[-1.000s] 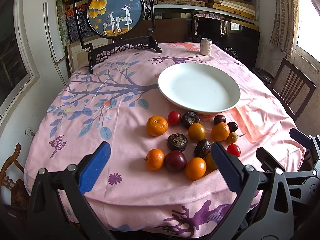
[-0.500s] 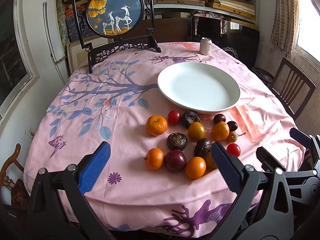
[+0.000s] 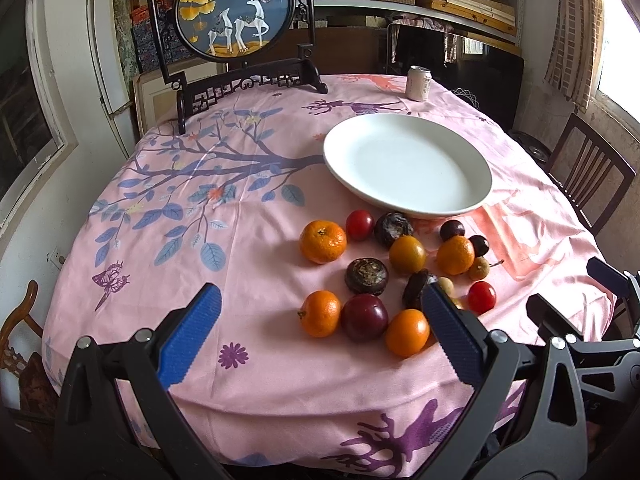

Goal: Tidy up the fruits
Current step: 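Grasp the red tomato with the right gripper while the left gripper grasps a tangerine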

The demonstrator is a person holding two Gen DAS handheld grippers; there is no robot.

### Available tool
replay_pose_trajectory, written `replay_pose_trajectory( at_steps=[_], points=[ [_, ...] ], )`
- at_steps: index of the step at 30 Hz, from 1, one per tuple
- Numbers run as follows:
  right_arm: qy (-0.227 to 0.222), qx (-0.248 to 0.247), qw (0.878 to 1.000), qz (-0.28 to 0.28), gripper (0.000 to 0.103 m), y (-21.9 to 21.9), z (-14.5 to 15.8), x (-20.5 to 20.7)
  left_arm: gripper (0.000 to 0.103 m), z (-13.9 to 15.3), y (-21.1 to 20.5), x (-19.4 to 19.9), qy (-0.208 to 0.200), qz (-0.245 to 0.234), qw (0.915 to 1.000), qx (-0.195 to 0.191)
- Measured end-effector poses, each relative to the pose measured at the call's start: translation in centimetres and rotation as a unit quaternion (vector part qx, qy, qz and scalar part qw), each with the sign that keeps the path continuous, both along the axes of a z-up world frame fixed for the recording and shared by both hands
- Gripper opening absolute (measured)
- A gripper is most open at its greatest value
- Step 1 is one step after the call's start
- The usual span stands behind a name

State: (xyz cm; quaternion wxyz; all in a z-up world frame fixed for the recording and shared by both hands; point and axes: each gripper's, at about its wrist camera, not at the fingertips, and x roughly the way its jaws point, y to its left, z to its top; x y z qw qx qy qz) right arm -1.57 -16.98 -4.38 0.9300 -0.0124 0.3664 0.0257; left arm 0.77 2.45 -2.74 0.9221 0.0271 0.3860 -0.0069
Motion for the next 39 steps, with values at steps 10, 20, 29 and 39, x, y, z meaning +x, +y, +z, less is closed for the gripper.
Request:
replay_pose_trajectory(
  at_steps=[10,20,29,39],
  points=[
    [0.055,0.054,0.995,0.066,0.064,-0.6,-3.2,3.4,0.101,-5.2,5.9,1.9,0.073,0.066,0.9951,-0.010],
    [0.090,0.062,0.991,0.077,0.029,0.1,-5.7,5.2,0.101,-6.3,4.8,2.5,0.084,0.046,0.9954,-0.005],
    [0.079,0.066,0.993,0.061,0.029,-2.0,-4.7,3.7,0.101,-5.9,3.8,1.9,0.090,0.016,0.9958,0.000],
    [0.087,0.092,0.990,0.056,0.029,-2.5,-4.8,3.5,0.080,-7.9,1.4,5.2,0.095,-0.012,0.9953,-0.015]
  ],
)
